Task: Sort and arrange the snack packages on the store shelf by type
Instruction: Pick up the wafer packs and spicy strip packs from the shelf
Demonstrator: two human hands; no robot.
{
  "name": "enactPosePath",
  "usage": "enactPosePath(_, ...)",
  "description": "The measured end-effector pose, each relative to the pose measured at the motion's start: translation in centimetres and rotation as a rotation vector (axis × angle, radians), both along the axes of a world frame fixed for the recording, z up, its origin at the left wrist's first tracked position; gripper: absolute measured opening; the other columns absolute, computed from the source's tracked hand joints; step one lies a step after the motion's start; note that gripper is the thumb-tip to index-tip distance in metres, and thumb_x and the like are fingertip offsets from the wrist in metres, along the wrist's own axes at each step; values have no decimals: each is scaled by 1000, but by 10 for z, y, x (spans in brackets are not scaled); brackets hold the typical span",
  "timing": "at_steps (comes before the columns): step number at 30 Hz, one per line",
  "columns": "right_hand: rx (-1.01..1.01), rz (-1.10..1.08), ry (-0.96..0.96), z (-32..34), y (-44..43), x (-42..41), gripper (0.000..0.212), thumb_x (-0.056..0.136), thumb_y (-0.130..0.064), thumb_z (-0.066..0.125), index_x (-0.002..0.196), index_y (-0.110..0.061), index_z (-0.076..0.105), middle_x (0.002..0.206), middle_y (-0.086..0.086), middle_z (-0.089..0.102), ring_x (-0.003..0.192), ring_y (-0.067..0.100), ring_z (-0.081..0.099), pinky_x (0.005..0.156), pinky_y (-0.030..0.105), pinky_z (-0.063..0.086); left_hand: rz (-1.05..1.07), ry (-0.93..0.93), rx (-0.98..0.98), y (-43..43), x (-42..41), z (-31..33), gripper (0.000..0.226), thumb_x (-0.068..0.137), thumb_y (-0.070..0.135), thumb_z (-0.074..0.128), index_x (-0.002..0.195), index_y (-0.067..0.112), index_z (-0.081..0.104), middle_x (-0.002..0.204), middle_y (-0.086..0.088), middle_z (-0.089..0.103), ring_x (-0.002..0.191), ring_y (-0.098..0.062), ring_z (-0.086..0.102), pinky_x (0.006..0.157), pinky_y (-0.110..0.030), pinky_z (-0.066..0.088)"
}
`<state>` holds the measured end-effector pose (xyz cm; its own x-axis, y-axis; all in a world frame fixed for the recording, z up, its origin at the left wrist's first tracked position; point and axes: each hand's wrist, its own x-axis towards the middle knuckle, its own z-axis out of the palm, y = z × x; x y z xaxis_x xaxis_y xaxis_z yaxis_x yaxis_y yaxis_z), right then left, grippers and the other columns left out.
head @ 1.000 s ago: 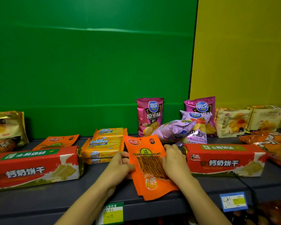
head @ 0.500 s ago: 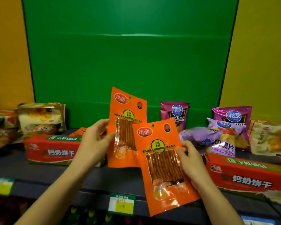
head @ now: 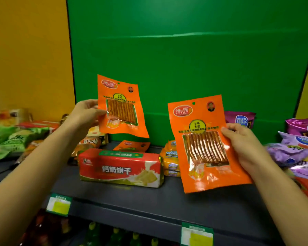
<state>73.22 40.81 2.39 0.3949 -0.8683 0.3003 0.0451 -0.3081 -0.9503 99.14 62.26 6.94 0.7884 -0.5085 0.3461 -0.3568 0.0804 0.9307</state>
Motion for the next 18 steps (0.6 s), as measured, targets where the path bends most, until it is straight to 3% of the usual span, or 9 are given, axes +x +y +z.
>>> enactPosePath(3, 102, -5, -125, 17, 8, 31, 10, 94, -15, 49, 92, -13, 58, 83, 10, 62, 69, 20, 59, 68, 37, 51, -40, 9, 88, -10, 37, -5, 35, 93, -1, 44, 128, 3, 47, 94, -3, 58, 76, -12, 57, 66, -26, 46)
enactPosePath(6, 181, 6, -198, 29, 12, 68, 21, 95, -8, 44, 78, -12, 57, 68, 11, 59, 59, 21, 56, 71, 43, 52, -77, 13, 174, -26, 72, -13, 33, 92, -4, 44, 124, 0, 51, 83, -4, 59, 66, -12, 58, 54, -23, 50)
enactPosePath(9, 226, -9, -206, 31, 12, 100, 17, 94, -6, 43, 84, -8, 57, 50, 8, 59, 37, 12, 58, 43, 29, 55, -135, -1, 283, -44, 98, -25, 28, 90, -8, 46, 112, 2, 59, 76, -6, 61, 50, -11, 61, 44, -15, 50)
enactPosePath(11, 232, -25, -193, 31, 9, 116, 23, 94, -4, 43, 74, -9, 55, 42, 3, 59, 31, 7, 56, 36, 24, 49, -182, -21, 367, -55, 111, -36, 22, 89, -7, 47, 103, 2, 61, 84, -13, 64, 58, -16, 61, 55, -22, 54)
enactPosePath(13, 240, -22, -164, 30, 7, 131, 27, 94, -5, 43, 70, -9, 53, 36, -2, 59, 32, 6, 57, 38, 21, 49, -201, -48, 451, -64, 120, -47, 19, 88, -5, 50, 102, 1, 61, 94, -19, 64, 71, -23, 60, 74, -35, 55)
enactPosePath(14, 249, -19, -143, 29, 7, 138, 27, 95, -7, 43, 71, -10, 54, 36, -3, 59, 32, 6, 57, 39, 21, 50, -201, -64, 491, -67, 123, -52, 18, 87, -5, 52, 101, 2, 61, 93, -17, 64, 74, -25, 60, 76, -36, 55)
enactPosePath(17, 273, -16, -82, 23, 6, 162, 28, 96, -7, 41, 71, -10, 52, 34, -3, 57, 30, 6, 55, 36, 19, 49, -218, -143, 623, -69, 123, -63, 17, 85, -5, 54, 76, 9, 57, 77, -8, 61, 65, -18, 59, 57, -22, 54)
enactPosePath(18, 269, -15, -57, 21, 7, 170, 30, 95, -6, 40, 68, -11, 51, 32, -2, 54, 28, 7, 52, 35, 18, 47, -218, -165, 653, -69, 124, -66, 17, 85, -5, 54, 75, 9, 57, 79, -10, 63, 68, -20, 62, 61, -25, 55)
